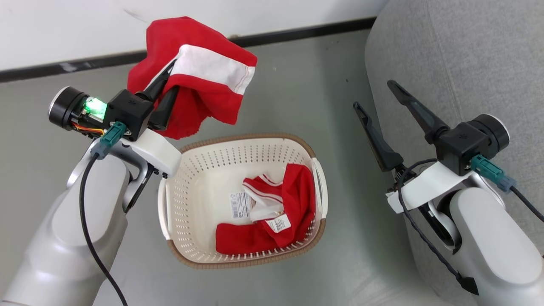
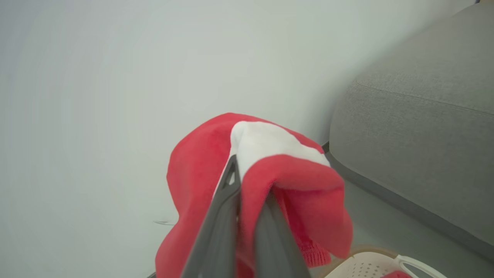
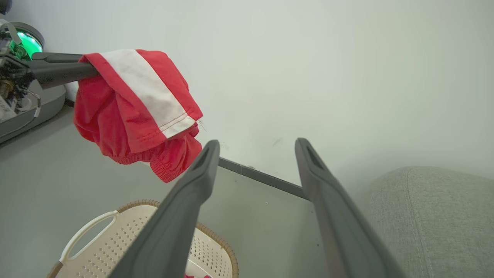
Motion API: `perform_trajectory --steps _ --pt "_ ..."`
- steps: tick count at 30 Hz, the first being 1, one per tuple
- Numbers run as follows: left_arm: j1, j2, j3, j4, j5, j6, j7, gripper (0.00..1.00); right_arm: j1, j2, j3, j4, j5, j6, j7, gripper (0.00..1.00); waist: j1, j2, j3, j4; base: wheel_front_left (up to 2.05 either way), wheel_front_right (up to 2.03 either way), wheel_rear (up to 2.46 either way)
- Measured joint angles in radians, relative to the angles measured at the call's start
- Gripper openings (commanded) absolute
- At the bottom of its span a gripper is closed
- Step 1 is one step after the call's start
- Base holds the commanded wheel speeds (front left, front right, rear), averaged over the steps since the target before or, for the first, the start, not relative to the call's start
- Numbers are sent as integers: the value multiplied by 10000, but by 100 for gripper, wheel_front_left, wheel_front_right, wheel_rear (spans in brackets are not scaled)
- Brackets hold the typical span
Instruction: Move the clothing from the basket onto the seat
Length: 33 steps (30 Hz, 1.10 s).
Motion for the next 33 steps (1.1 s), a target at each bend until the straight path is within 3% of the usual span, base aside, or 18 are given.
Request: perform_trajectory --steps 6,26,33 --pt "223 77 -100 -439 -456 -447 378 0 81 -288 629 293 453 0 0 100 0 0 -705 192 0 0 0" --pt "810 -42 -1363 -2550 -2127 -625 1848 0 624 -1662 2606 711 2930 0 0 100 -1 0 -2880 659 0 0 0" --pt "1037 44 -2146 -3338 -2731 -625 2437 0 615 -1818 3521 731 3781 0 63 100 0 0 -3504 775 0 0 0"
